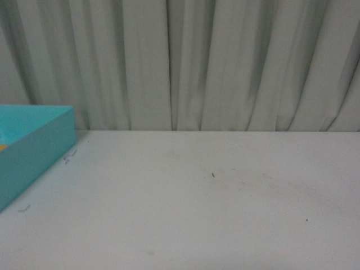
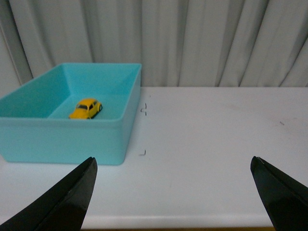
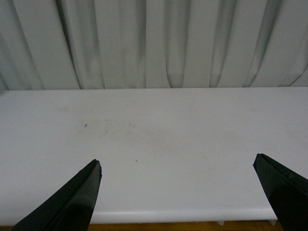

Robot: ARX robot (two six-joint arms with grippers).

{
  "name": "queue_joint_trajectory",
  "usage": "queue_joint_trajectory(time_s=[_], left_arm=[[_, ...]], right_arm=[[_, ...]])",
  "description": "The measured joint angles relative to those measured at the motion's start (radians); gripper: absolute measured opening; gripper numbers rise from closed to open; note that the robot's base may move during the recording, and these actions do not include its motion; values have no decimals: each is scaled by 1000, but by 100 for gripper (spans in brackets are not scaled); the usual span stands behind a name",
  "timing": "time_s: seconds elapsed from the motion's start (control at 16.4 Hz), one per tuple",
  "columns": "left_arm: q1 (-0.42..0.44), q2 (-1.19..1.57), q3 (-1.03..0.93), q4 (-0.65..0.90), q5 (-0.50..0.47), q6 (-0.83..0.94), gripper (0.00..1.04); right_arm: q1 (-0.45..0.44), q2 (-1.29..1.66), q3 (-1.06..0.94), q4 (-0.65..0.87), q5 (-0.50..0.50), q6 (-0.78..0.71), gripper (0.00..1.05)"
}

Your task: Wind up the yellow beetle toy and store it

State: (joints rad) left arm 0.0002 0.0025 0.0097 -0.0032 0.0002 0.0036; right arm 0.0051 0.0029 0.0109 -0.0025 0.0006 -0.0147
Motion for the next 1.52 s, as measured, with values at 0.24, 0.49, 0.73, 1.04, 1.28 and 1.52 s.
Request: queue_joint_trajectory(time_s=[0.24,0.49,0.73,1.04,1.28,1.52], left_arm=[[0,0,0,0,0,-2,98],[0,0,0,0,-1,-3,98],[0,0,0,0,0,-3,98],[0,0,0,1,-1,-4,98],[0,0,0,0,-2,-4,98],[0,0,0,-4,-1,-3,98]], right_arm=[[0,0,0,-1,1,1,98],[0,0,0,0,-1,2,98],[0,0,0,-2,0,4,98],[0,0,0,-1,-1,4,98],[0,0,0,-1,0,5,98],[0,0,0,-5,0,4,98]])
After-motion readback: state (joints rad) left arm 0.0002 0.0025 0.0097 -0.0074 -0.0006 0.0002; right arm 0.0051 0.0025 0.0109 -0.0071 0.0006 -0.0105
